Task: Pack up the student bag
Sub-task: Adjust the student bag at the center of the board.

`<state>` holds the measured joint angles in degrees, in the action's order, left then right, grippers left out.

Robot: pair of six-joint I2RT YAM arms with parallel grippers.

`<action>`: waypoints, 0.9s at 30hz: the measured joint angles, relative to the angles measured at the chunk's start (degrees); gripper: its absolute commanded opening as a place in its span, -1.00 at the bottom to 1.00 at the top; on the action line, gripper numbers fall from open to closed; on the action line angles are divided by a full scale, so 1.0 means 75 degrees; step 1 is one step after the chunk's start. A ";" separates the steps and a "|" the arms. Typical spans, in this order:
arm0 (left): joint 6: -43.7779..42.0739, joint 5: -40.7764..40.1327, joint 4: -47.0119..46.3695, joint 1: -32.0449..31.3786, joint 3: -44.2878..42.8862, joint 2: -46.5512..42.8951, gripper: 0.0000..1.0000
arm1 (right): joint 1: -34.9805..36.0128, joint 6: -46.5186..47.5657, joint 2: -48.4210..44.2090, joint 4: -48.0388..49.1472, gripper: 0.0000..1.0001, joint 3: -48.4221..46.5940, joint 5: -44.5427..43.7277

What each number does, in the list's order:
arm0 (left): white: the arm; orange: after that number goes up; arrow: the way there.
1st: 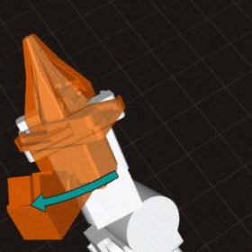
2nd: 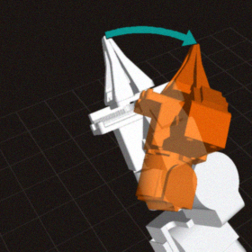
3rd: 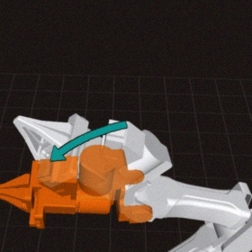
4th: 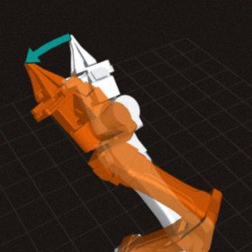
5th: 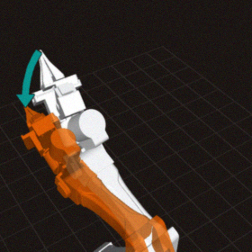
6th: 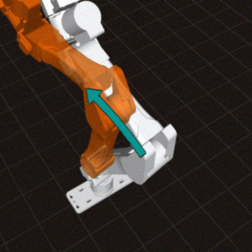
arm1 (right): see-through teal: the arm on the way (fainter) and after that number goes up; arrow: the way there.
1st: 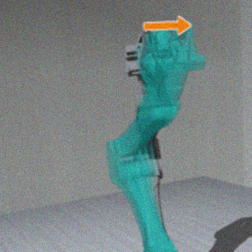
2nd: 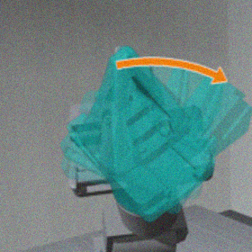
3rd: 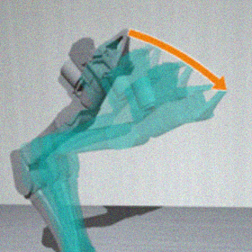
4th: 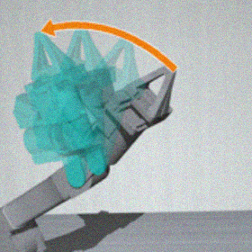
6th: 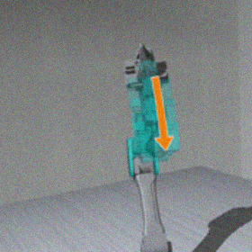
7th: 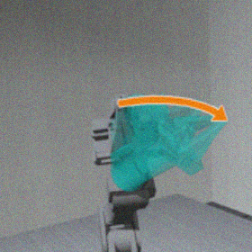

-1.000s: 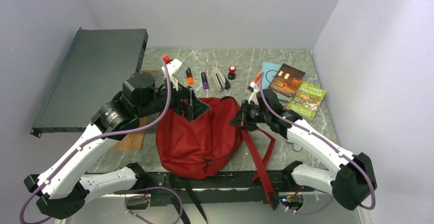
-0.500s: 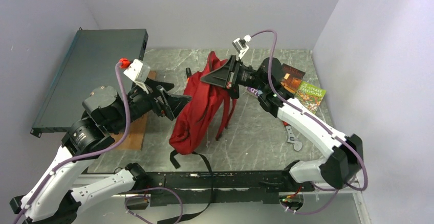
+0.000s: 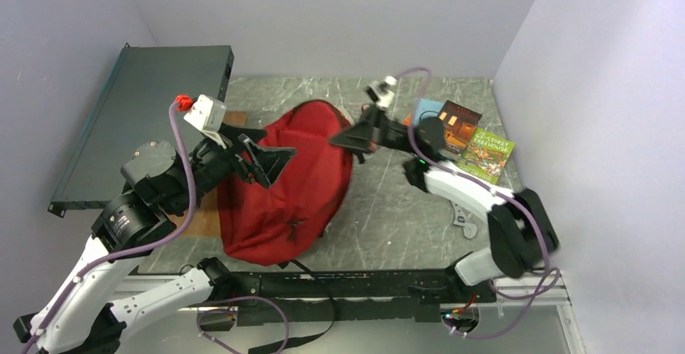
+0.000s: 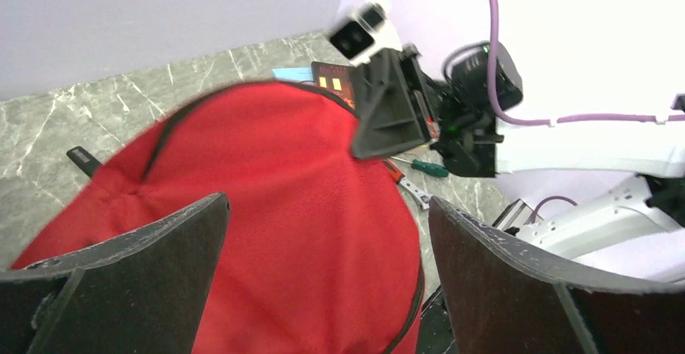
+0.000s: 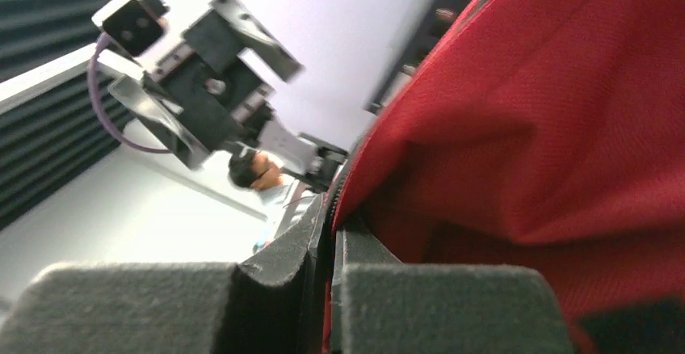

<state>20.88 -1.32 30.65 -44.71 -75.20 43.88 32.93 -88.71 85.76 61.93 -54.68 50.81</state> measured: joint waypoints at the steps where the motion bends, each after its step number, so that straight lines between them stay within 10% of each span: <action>1: 0.0000 0.0003 -0.0003 0.0000 0.0003 0.0015 0.98 | -0.0487 0.0000 -0.0510 0.0061 -1.00 0.0863 0.0201; 5: 0.0003 0.0052 -0.0085 -0.0003 0.0131 0.0073 0.98 | -0.2780 0.1699 -0.2238 -0.2183 -1.00 0.3284 0.0953; 14: 0.0204 0.0781 -0.0207 -0.0012 0.0845 0.0985 0.98 | -0.4191 0.7172 -0.1728 -0.8804 -0.73 0.3404 -0.0233; 19: 0.0498 0.1067 -0.0309 -0.0134 0.1641 0.1507 0.97 | -0.3969 0.7764 -0.1480 -1.0567 0.34 0.2993 -0.2684; 27: 0.0874 0.0866 -0.0367 -0.0239 0.2649 0.1524 0.92 | -0.1338 0.7536 -0.2078 -1.2721 0.74 0.0988 -0.7662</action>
<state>27.44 5.17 27.90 -46.50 -55.33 55.31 22.90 -32.18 70.17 -33.47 -47.27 -6.66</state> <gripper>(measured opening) 0.966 0.816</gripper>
